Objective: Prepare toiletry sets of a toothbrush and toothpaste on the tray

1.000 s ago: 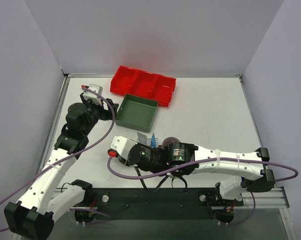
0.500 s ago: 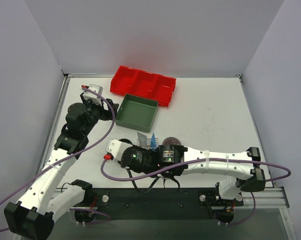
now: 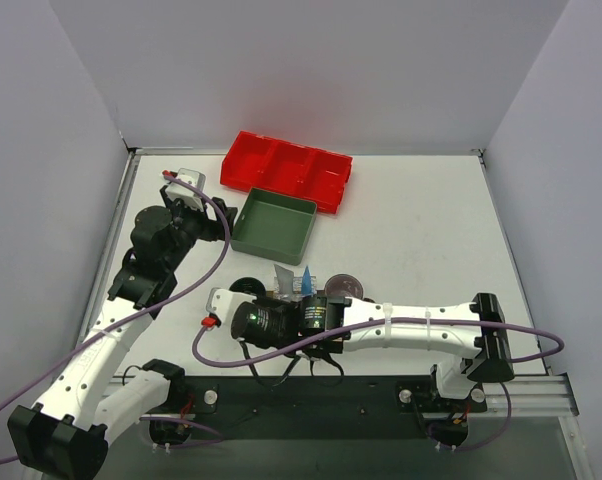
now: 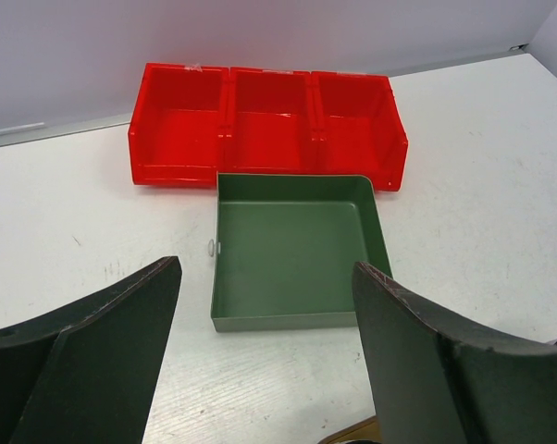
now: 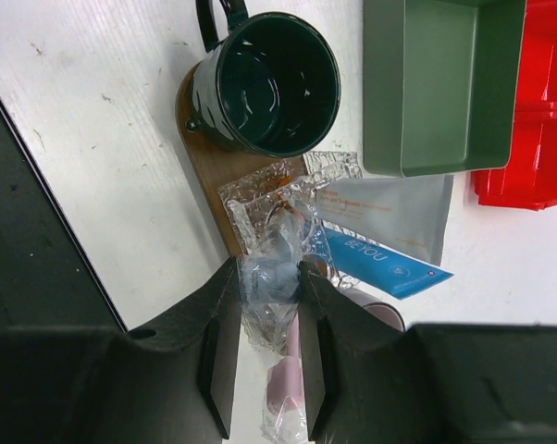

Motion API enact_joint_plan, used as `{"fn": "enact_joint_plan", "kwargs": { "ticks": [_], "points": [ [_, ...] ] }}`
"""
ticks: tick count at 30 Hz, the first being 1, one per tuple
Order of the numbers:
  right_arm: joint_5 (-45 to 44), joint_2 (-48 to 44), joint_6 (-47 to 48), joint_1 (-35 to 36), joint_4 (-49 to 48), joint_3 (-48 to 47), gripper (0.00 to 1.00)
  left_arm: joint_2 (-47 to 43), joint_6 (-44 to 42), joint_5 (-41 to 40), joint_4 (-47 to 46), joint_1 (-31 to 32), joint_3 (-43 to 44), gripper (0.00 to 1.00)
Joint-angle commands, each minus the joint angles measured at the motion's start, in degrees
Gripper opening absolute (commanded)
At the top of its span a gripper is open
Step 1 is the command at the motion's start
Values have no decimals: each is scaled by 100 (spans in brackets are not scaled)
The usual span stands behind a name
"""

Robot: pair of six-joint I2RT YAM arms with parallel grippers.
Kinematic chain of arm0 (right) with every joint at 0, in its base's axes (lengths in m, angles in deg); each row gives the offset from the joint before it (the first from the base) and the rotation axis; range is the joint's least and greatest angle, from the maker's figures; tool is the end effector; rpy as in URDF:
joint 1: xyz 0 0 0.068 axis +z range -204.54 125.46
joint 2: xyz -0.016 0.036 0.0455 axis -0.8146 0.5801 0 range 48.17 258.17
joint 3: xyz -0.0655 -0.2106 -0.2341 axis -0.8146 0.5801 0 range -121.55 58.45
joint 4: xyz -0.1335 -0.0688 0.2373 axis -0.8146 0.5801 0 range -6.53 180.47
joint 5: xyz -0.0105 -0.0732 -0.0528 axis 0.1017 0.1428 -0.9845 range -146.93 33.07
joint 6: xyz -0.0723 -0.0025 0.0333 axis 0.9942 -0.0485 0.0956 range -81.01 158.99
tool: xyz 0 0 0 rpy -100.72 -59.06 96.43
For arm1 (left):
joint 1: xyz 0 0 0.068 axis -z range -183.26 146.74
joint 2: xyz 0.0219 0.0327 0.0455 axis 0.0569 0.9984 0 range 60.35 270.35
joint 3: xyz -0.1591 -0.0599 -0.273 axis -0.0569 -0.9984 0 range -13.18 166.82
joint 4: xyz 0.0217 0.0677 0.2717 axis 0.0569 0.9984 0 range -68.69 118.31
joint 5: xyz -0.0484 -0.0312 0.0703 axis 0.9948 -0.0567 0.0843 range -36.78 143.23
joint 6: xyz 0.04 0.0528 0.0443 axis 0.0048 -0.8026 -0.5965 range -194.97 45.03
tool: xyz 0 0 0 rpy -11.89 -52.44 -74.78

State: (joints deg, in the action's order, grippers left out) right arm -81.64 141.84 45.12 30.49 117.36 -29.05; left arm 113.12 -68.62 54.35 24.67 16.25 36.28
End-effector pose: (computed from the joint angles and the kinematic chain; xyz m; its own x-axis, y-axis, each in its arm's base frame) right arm 0.0645 0.4109 0.3705 0.0384 -0.6799 -0.7323 -0.8783 0.3266 -0.3493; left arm 0.2259 -0.0815 0.3915 -0.1478 -0.0649 -0.9869 0.3380 0.9344 -0.1121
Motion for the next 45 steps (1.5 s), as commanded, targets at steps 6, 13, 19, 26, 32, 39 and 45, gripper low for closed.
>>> {"fn": "enact_joint_plan", "kwargs": {
  "ticks": [6, 13, 19, 26, 32, 39, 45],
  "points": [
    [-87, -129, 99, -180, -347, 339, 0, -109, -72, 46, -186, -8, 214, 85],
    [-43, -191, 187, -250, -664, 576, 0, -101, -72, 63, -186, -8, 214, 85],
    [-25, -191, 196, -294, -743, 717, 3, -109, -81, 72, -204, -8, 205, 85],
    [10, -226, 169, -356, -779, 823, 11, -101, -72, 89, -204, -8, 205, 85],
    [72, -436, 125, -365, -787, 796, 28, -101, -72, 90, -212, -8, 196, 85],
    [291, -771, 90, -356, -787, 761, 56, -101, -81, 90, -212, 0, 196, 85],
    [800, -999, 81, -365, -787, 735, 87, -101, -81, 98, -212, 0, 196, 85]
  ]
}}
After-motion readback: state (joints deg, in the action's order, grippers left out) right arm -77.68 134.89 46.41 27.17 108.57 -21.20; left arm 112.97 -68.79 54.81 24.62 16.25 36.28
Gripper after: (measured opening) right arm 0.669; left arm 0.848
